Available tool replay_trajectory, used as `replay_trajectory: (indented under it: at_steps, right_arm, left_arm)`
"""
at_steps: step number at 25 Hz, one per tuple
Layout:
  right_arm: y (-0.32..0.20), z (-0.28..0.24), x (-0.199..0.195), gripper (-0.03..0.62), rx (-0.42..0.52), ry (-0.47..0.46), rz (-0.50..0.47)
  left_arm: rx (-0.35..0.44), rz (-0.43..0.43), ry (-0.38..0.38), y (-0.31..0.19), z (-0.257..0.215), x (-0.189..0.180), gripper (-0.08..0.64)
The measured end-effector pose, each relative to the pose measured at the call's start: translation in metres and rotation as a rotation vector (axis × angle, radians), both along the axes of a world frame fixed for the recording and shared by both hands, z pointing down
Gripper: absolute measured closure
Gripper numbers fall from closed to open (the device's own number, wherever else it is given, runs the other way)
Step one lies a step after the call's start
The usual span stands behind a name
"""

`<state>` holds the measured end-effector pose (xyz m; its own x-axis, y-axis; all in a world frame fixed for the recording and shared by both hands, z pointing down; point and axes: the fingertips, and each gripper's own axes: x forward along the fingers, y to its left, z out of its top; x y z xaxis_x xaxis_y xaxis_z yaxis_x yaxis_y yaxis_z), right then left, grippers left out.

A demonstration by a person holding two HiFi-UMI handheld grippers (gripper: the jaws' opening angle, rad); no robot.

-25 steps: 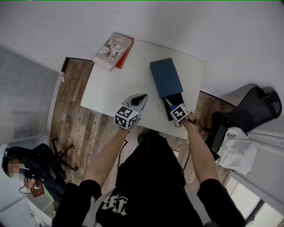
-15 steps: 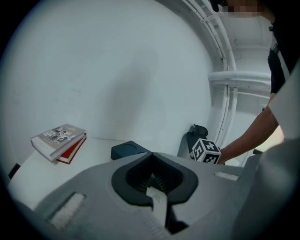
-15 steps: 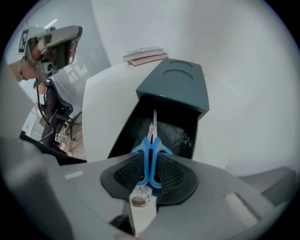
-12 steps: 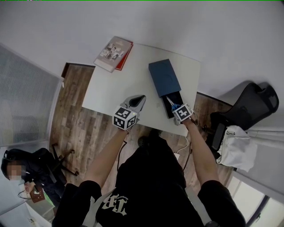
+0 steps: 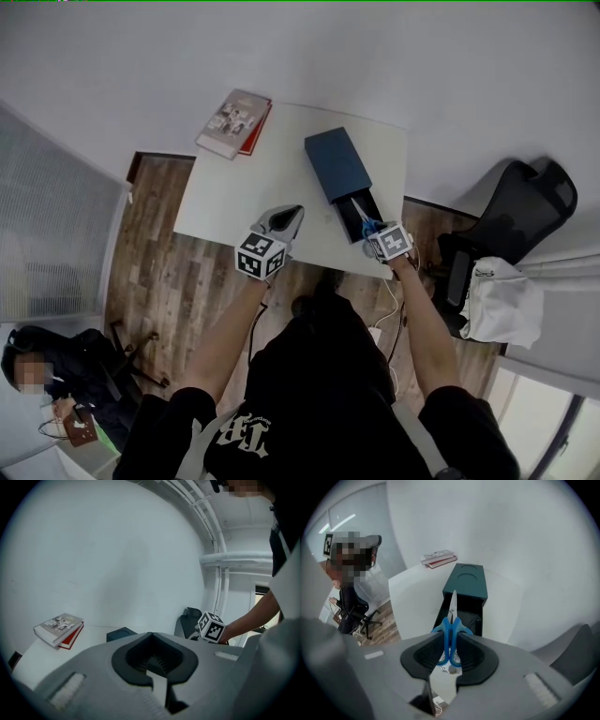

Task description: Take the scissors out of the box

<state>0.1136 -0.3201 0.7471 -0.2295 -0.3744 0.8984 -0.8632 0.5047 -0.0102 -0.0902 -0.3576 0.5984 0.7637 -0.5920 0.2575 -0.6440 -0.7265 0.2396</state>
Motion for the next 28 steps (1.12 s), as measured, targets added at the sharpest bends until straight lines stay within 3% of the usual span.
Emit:
replay_trajectory:
  at_steps: [6,16,28]
  right_arm:
    - [0.002,-0.043,-0.007,0.502,0.111,-0.061,0.044]
    - [-0.017,-0.109,-0.026,0.502,0.29,-0.166,0.031]
    - [-0.034,-0.178,-0.022,0.502,0.448,-0.281,0.004]
  left_arm:
    - [0.036,-0.027,0.02,0.012,-0.018,-0.007,0.563]
    - [0.089,-0.079,0.04,0.009,-0.048,-0.016,0.563]
    - [0.137,-0.12,0.044,0.004,-0.08,0.014,0.563]
